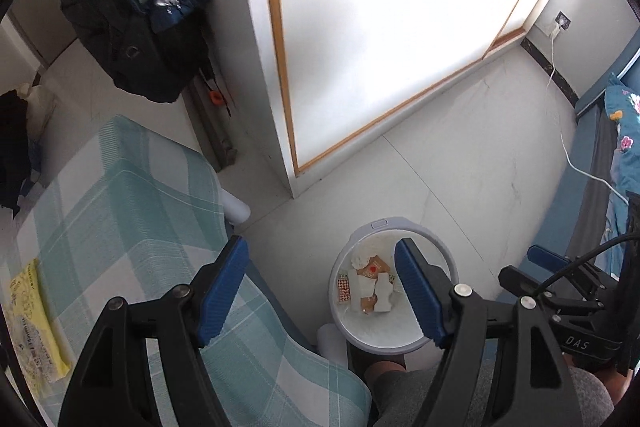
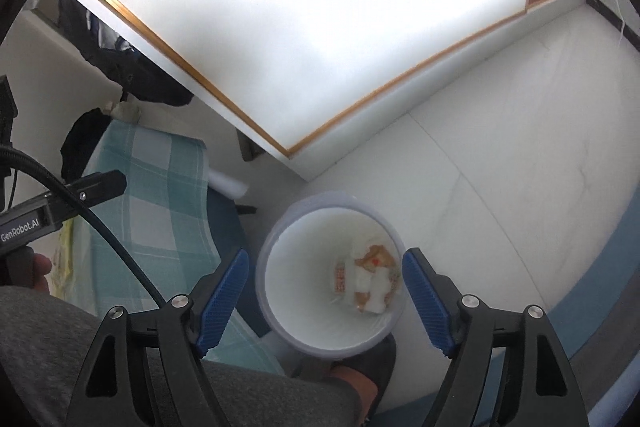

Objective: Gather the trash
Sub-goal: 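Move both open tools from the bin back over the table, then lower the right tool and grasp the yellow cartoon-print snack wrapper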

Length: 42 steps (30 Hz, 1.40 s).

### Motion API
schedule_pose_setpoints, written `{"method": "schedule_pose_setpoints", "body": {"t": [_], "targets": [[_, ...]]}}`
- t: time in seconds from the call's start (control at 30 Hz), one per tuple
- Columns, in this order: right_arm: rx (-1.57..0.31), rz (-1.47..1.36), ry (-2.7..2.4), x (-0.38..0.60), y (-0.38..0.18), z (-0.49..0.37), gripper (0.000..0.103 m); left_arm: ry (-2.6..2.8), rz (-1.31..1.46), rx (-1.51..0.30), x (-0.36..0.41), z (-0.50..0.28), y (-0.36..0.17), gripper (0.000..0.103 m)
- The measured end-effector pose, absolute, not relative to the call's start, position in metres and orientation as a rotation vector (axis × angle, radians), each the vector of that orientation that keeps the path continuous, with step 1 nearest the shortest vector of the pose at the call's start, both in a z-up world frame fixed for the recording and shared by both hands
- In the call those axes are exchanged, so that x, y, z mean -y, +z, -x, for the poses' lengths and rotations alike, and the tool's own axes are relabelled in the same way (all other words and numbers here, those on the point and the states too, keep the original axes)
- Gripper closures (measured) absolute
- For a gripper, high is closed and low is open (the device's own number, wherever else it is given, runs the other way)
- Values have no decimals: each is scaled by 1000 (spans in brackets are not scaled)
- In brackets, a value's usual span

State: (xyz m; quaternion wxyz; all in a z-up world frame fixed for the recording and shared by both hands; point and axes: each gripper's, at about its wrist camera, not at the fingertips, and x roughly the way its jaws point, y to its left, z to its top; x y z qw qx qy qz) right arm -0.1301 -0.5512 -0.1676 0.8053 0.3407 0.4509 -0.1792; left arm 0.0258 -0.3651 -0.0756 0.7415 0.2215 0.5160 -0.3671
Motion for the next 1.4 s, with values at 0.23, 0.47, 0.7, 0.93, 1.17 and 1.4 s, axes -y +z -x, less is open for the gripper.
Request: {"method": "schedule_pose_setpoints", "body": {"t": [0.23,0.47,0.7,0.93,1.17,1.4], "targets": [[-777,-611,-422,540,-80,129,20,-731,-342,-1002,314,-37,-32,30],[-625,-494,-381,501,-1,121,15,-629,-245,-863,253,-43,5,28],[-524,-381,-228,429,50,99,8,-562,-133,-768,191,-47,40,21],[-491,-304,-113,359,66,68,2,-419,-42,-705,118,-62,55,13],[-519,-250,-15,302,62,35,2,-269,70,-697,45,-77,38,12],[-569,-235,112,249,44,1,2,-177,122,-704,-4,-86,18,12]]}}
